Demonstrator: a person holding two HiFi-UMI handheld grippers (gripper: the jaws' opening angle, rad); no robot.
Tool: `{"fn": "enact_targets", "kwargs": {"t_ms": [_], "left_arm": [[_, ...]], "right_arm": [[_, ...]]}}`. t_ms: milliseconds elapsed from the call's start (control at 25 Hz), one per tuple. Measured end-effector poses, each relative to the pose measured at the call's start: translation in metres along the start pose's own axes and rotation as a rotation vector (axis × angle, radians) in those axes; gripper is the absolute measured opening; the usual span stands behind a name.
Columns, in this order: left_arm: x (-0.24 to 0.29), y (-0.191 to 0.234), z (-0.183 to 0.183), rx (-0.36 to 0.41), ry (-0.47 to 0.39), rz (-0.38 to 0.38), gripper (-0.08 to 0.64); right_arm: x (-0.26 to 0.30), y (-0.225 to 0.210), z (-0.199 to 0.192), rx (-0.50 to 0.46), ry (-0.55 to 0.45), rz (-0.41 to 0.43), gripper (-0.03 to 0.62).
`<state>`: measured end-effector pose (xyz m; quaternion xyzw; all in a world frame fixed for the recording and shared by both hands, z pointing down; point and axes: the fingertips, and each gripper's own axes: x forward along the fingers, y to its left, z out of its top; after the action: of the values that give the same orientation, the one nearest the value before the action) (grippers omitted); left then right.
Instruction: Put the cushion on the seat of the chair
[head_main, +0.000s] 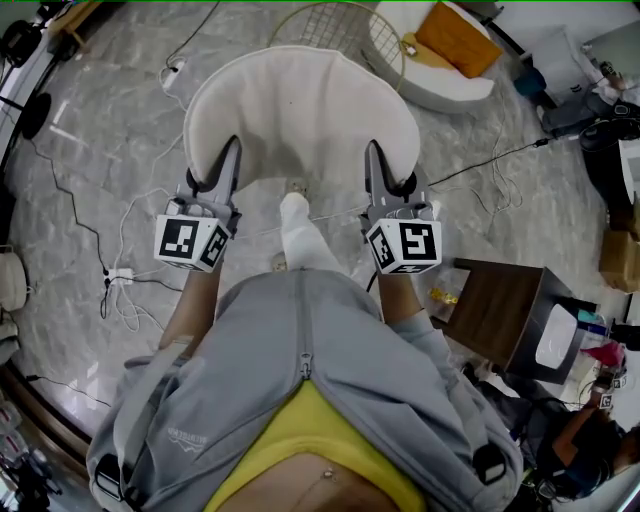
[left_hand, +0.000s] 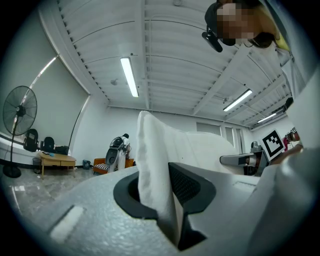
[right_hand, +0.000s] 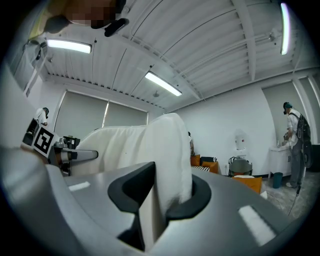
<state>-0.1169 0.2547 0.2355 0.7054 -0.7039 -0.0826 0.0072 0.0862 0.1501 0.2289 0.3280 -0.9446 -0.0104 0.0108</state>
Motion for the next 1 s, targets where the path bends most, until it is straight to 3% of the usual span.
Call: {"fn": "enact_targets", "kwargs": {"t_ms": [440,1000], "left_arm": [[0.096,0.035,-0.019,-0.002,-0.008,-0.041,0.072],[0.325,0.116,-0.064,-0.02,0.072,-0.182,0.072]], "right_arm": [[0.081,-0.053,-0.013,-0.01,-0.01,-0.037,0.08],[0.257,-0.173,-0.046,0.045,0.038,-0.181,0.08]]}}
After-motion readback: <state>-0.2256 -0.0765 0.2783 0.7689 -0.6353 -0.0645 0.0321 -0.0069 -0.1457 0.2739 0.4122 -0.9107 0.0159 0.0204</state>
